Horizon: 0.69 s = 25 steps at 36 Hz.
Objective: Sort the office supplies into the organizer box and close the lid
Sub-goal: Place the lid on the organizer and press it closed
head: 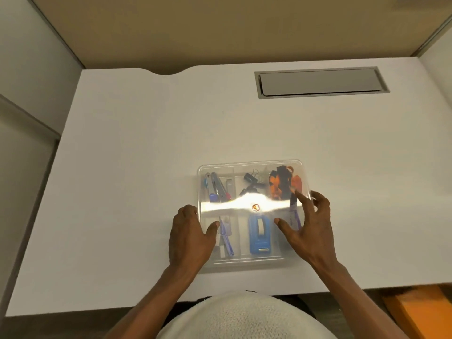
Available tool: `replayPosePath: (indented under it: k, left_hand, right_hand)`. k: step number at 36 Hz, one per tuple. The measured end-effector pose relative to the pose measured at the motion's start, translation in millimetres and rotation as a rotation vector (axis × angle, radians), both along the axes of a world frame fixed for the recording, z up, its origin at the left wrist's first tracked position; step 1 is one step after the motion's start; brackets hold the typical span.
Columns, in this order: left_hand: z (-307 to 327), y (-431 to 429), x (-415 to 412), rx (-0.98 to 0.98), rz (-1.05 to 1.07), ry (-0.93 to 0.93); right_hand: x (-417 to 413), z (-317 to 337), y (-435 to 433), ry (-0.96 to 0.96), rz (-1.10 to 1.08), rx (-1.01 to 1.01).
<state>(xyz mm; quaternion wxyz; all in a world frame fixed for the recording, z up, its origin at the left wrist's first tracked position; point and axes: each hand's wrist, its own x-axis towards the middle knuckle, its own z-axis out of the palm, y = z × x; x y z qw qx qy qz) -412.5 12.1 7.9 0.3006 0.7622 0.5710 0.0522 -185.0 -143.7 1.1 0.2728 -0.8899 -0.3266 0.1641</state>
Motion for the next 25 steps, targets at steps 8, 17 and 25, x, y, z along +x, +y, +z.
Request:
replayPosePath:
  k: [8, 17, 25]
  left_hand:
    - [-11.2, -0.7, 12.9, 0.106, -0.092, 0.181]
    - [-41.3, -5.2, 4.0, 0.023, -0.109, 0.001]
    - [-36.8, -1.9, 15.0, 0.242, -0.326, -0.079]
  right_hand:
    - [-0.8, -16.7, -2.4, -0.191, 0.107, -0.116]
    - [-0.8, -19.1, 1.1, -0.283, 0.201, -0.173]
    - [3.0, -18.9, 0.5, -0.266, 0.193, -0.154]
